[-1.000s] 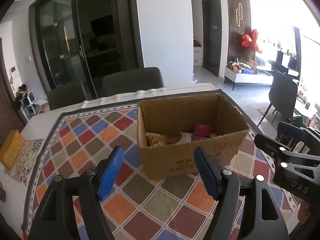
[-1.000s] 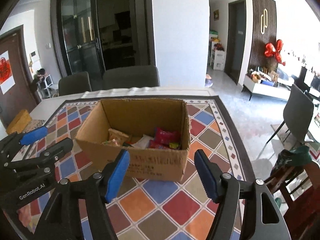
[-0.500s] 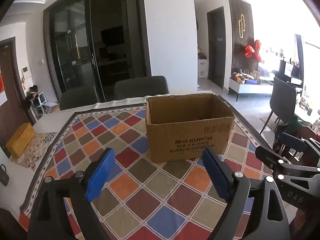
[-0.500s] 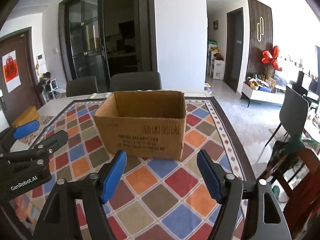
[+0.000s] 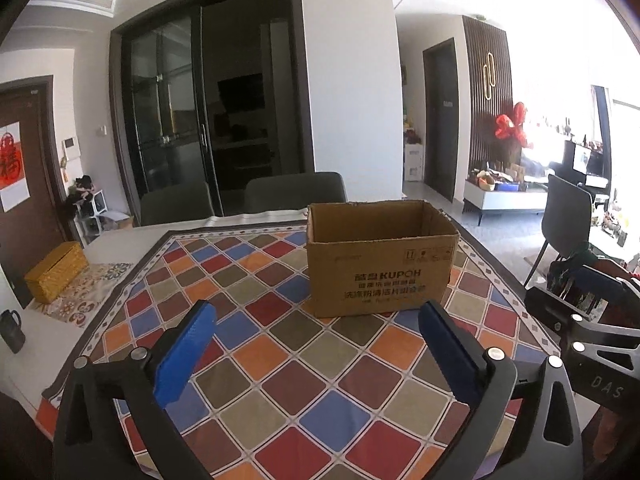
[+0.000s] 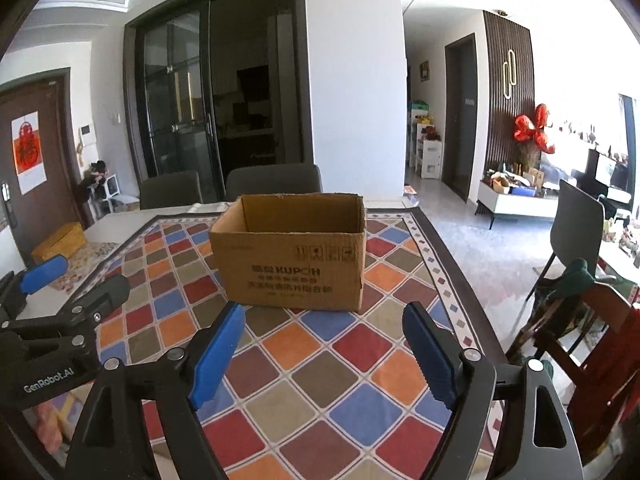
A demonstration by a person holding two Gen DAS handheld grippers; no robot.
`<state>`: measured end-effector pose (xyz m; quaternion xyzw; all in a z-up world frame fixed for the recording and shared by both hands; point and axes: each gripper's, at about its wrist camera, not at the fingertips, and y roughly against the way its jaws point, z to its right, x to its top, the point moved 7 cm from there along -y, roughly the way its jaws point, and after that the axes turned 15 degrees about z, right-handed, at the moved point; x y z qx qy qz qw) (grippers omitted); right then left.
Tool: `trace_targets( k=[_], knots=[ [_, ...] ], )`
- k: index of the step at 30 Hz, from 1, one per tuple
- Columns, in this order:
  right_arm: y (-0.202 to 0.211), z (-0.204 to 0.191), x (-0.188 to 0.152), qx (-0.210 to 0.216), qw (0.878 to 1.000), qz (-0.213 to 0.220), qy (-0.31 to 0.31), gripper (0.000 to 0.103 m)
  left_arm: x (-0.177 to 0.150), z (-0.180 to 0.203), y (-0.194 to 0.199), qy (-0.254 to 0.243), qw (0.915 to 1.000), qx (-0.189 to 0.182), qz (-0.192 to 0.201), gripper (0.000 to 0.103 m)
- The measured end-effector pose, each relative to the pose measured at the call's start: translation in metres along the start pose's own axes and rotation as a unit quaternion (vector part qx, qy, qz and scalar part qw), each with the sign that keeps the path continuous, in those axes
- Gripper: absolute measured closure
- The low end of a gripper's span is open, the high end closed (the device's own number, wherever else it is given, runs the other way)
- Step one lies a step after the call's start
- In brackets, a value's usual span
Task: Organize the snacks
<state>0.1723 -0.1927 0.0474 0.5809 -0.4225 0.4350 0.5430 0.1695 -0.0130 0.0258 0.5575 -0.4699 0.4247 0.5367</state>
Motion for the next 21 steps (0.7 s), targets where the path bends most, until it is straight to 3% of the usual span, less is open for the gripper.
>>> trace_targets(
  k=[21],
  knots=[
    [0.035,-0.001,0.005,-0.008,0.999,0.038,-0.007,0.017,0.008,-0.001,0.036,0.007,0.9991,0.0,0.042,0.0]
  ],
)
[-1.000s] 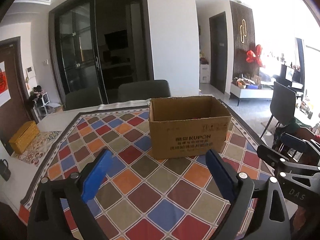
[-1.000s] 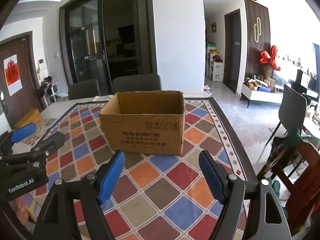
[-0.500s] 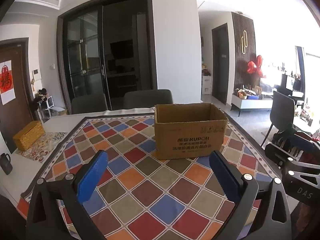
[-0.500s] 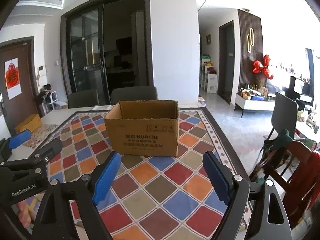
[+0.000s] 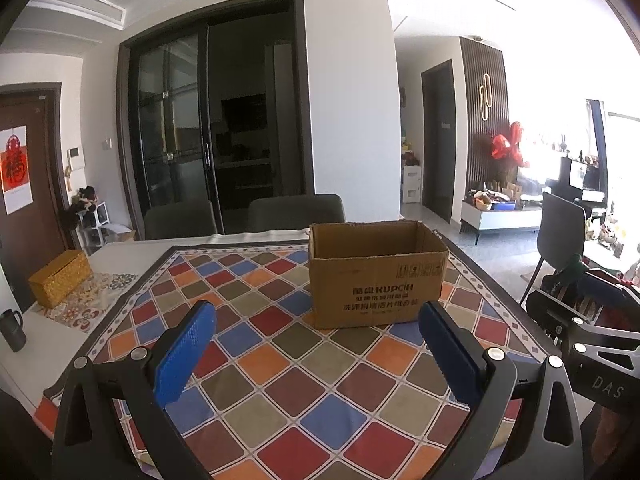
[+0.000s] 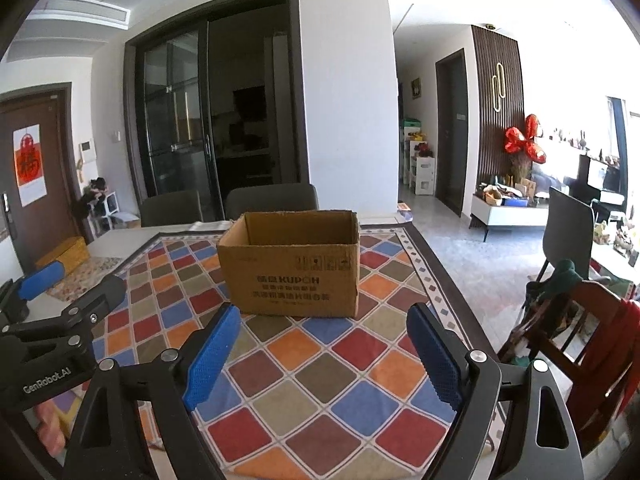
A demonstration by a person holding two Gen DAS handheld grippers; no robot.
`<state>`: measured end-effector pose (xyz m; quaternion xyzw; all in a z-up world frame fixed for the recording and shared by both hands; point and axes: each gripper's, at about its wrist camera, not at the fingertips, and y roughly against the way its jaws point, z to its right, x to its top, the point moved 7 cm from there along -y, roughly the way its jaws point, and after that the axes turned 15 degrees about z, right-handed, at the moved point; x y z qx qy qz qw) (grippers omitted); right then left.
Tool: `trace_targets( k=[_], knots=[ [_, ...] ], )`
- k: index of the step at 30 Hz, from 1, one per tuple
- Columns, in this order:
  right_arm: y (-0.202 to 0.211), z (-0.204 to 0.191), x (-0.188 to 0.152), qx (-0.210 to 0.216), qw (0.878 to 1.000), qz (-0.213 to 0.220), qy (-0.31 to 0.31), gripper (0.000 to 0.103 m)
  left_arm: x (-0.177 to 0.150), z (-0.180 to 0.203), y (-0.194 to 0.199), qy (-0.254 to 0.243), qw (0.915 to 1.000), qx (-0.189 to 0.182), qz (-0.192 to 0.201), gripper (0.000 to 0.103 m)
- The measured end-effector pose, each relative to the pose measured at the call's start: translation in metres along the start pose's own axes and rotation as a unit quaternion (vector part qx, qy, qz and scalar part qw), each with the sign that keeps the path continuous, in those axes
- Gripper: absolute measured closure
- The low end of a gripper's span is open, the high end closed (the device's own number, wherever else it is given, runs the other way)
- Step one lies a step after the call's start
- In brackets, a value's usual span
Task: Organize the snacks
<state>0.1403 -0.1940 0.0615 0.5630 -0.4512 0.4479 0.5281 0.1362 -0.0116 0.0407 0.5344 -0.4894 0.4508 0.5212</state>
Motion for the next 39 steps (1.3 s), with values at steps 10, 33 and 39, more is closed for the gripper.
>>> trace_targets(
  k=[10,33,39],
  knots=[
    [0.011,0.0,0.007,-0.001,1.0,0.016,0.004,0.017,0.006,0.001,0.006,0.0,1.0,-0.004,0.008,0.0],
    [0.013,0.0,0.01,-0.001,1.0,0.02,0.005,0.017,0.009,0.0,0.009,0.001,1.0,-0.001,0.009,0.0],
    [0.013,0.0,0.009,0.0,1.0,0.019,0.004,0.017,0.009,0.0,0.01,0.0,1.0,-0.003,0.008,0.0]
  ],
)
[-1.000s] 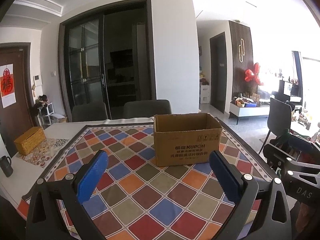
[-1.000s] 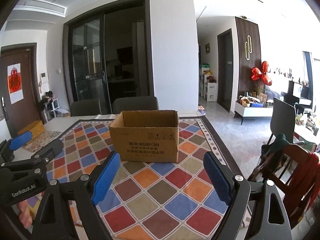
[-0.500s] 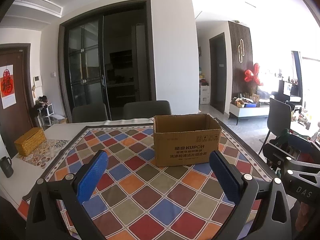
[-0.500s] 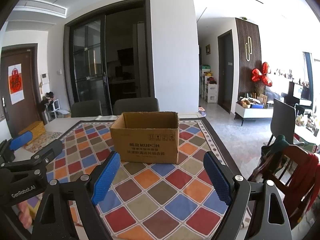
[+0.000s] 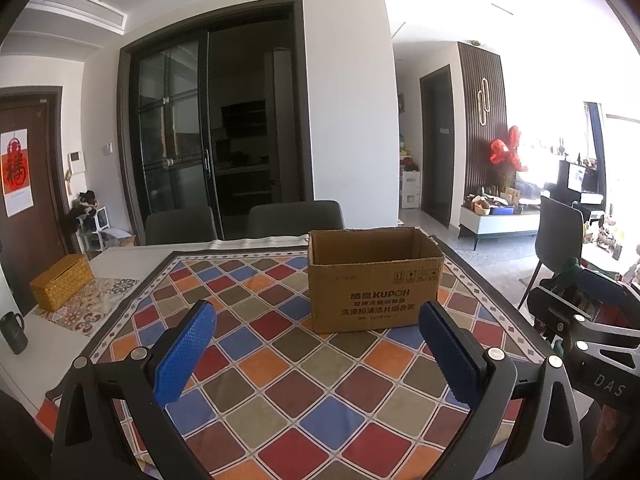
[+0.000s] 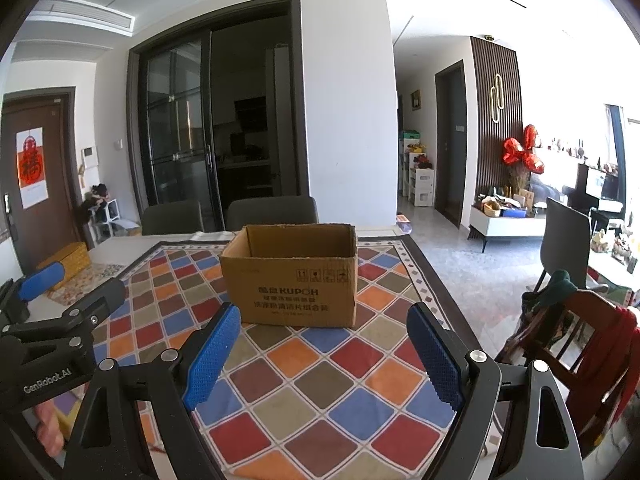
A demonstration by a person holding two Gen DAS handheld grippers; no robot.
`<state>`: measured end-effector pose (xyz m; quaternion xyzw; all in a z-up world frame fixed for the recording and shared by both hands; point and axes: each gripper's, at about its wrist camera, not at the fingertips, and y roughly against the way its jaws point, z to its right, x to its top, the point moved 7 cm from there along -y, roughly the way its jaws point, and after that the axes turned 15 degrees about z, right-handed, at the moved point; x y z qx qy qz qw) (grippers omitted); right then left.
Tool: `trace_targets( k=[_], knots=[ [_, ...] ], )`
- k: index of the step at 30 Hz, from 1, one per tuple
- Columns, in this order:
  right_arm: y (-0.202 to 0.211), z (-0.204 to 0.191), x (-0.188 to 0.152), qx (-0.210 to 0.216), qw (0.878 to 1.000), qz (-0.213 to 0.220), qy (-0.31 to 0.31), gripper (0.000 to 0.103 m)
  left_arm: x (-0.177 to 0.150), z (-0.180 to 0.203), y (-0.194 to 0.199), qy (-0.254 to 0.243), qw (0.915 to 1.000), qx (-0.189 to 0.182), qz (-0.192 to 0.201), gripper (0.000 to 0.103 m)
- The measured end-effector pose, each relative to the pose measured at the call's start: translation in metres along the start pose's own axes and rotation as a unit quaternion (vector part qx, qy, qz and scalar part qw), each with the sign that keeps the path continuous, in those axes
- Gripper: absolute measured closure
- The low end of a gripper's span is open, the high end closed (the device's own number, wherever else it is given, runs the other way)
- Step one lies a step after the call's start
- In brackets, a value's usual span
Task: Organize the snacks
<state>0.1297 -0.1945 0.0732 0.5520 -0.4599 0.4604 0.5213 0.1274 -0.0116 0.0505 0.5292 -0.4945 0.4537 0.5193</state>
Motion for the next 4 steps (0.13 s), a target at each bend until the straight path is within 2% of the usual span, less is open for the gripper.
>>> trace_targets(
  k=[4],
  knots=[
    [0.0,0.0,0.0,0.0,1.0,0.0,0.0,0.017,0.0001,0.0,0.0,0.0,1.0,-0.001,0.0,0.0]
  ],
)
